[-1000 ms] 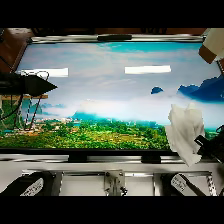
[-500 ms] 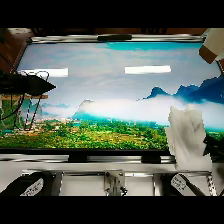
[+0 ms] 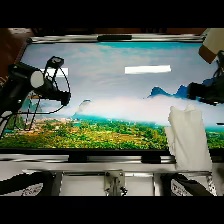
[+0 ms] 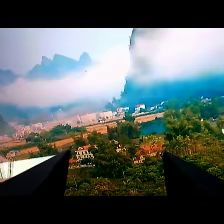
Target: Fold the shirts.
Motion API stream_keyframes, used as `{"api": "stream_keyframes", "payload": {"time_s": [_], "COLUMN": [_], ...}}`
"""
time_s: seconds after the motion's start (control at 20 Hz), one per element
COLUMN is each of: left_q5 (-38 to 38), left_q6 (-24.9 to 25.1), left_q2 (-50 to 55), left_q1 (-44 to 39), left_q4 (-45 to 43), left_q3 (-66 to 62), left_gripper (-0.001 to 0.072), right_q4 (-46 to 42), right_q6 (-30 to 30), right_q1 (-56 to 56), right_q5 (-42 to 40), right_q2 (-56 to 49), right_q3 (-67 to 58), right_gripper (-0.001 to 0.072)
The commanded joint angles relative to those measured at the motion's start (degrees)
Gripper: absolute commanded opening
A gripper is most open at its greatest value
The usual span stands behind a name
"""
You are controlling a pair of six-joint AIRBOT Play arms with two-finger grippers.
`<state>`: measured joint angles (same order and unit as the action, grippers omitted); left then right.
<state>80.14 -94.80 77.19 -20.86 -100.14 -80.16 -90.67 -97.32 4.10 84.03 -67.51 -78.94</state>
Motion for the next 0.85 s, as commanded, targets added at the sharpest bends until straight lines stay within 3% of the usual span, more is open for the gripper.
{"api": "stream_keyframes", "payload": {"time_s": [0.0,0.1,0.45,0.8], "left_q5": [-1.3,-6.3,-11.0,-8.8], "left_q6": [-6.1,-8.1,-8.2,-8.1], "left_q2": [2.1,-0.5,-1.3,-1.3], "left_q1": [-1.6,-1.7,-1.7,-1.7], "left_q4": [1.2,3.2,4.9,6.8], "left_q3": [3.3,6.2,6.8,6.9], "left_gripper": [0.0720,0.0720,0.0720,0.0720], "right_q4": [10.4,9.8,10.0,10.0], "right_q6": [0.5,-0.3,-0.3,-0.3], "right_q1": [-8.8,-10.4,-10.7,-10.7], "right_q5": [-5.0,-6.7,-6.0,-6.1], "right_q2": [-1.9,-1.9,-1.9,-1.9], "right_q3": [5.1,5.1,5.1,5.1], "right_gripper": [0.0572,0.0572,0.0572,0.0572]}}
